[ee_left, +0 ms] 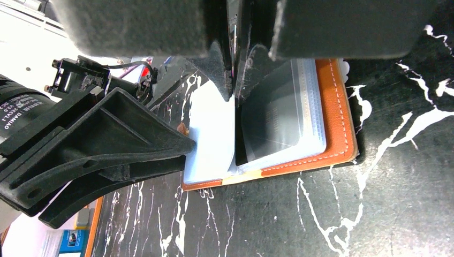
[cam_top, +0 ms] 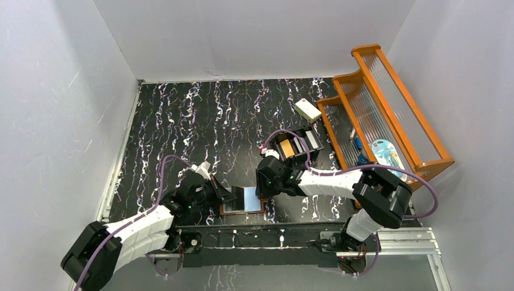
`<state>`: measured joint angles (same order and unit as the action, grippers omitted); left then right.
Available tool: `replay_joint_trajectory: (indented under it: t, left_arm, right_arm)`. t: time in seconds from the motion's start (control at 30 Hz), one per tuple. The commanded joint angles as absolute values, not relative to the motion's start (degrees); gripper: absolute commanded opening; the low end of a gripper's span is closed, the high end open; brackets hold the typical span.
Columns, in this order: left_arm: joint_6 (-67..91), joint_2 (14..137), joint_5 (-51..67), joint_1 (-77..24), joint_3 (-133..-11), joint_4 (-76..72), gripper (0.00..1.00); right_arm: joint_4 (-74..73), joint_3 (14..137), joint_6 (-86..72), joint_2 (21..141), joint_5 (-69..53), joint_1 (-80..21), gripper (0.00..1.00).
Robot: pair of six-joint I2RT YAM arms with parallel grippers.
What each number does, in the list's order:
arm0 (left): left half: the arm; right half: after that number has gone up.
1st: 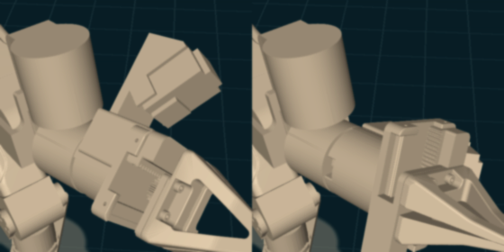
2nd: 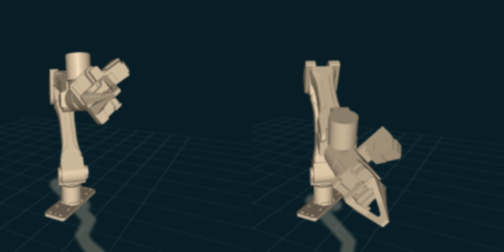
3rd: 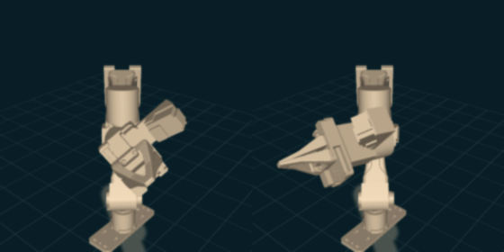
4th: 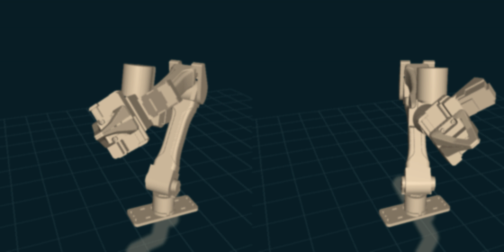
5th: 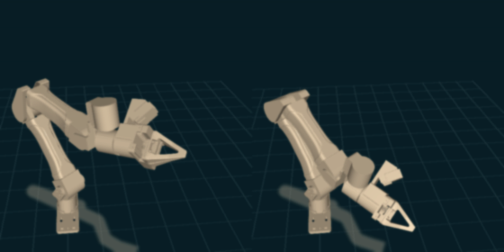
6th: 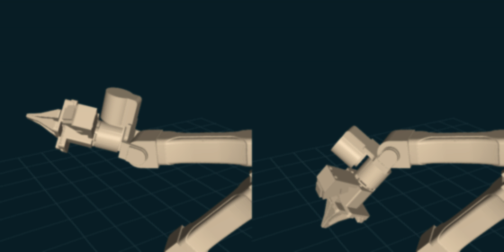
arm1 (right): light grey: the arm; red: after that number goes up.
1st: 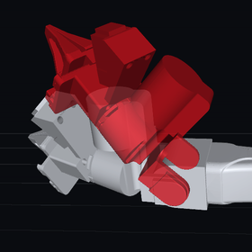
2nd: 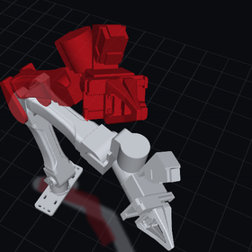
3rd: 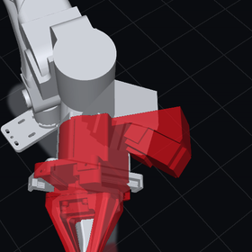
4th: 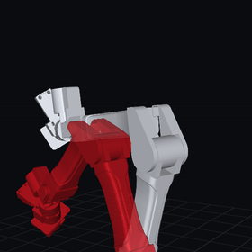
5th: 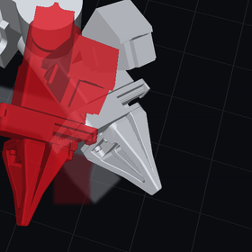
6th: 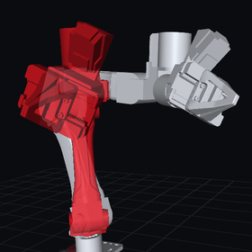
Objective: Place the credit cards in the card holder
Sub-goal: Insert the credit card into the card holder.
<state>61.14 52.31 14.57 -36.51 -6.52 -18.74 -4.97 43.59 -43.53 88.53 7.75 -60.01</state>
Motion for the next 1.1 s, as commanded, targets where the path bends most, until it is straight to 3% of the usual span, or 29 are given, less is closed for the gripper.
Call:
replay_joint_trajectory:
  t: [0.0,0.3,0.73,1.07]
  left_arm:
    - [61.6,51.6,14.1,-36.3,-5.8,-16.5,0.0]
    - [63.2,49.8,13.3,-36.3,-6.0,-13.6,0.0]
    - [65.3,58.5,16.9,-36.4,-2.6,-29.8,0.0]
    - [63.9,59.8,13.0,-36.9,-2.5,-31.1,0.0]
  right_arm:
    - [-6.5,42.7,-43.5,89.0,7.5,-60.2,0.42]
    - [-6.3,42.1,-44.2,88.4,7.5,-60.1,0.42]
    - [-6.5,42.4,-44.3,87.7,7.2,-60.2,0.42]
    - [-4.8,41.1,-45.4,87.2,6.5,-60.2,0.42]
